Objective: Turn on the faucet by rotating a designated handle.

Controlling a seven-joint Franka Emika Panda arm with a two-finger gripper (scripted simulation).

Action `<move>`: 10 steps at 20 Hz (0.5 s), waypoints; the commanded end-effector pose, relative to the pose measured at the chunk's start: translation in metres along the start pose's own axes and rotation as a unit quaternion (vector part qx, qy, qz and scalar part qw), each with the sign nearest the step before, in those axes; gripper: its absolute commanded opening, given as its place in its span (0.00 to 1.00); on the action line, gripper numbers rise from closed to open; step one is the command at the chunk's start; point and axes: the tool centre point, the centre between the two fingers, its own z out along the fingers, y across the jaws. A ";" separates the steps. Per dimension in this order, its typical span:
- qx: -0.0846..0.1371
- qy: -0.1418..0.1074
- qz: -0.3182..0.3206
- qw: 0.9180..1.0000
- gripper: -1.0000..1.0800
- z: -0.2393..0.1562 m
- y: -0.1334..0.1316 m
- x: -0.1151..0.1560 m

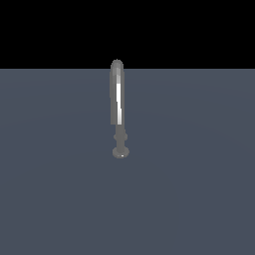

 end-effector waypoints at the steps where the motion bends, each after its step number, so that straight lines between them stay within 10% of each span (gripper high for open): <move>1: 0.018 -0.032 0.009 0.999 0.55 0.032 0.007 0.005; 3: 0.014 -0.057 -0.013 0.998 0.49 0.075 -0.019 0.020; 4: 0.010 -0.073 -0.017 0.997 0.68 0.099 -0.024 0.025; 5: 0.007 -0.083 -0.026 0.996 0.45 0.117 -0.017 0.029; 7: 0.006 -0.099 0.025 0.995 0.34 0.153 -0.024 0.039; 8: 0.004 -0.112 0.031 0.993 0.62 0.173 -0.028 0.040; 10: 0.020 -0.075 -0.018 0.997 0.63 0.152 -0.039 0.070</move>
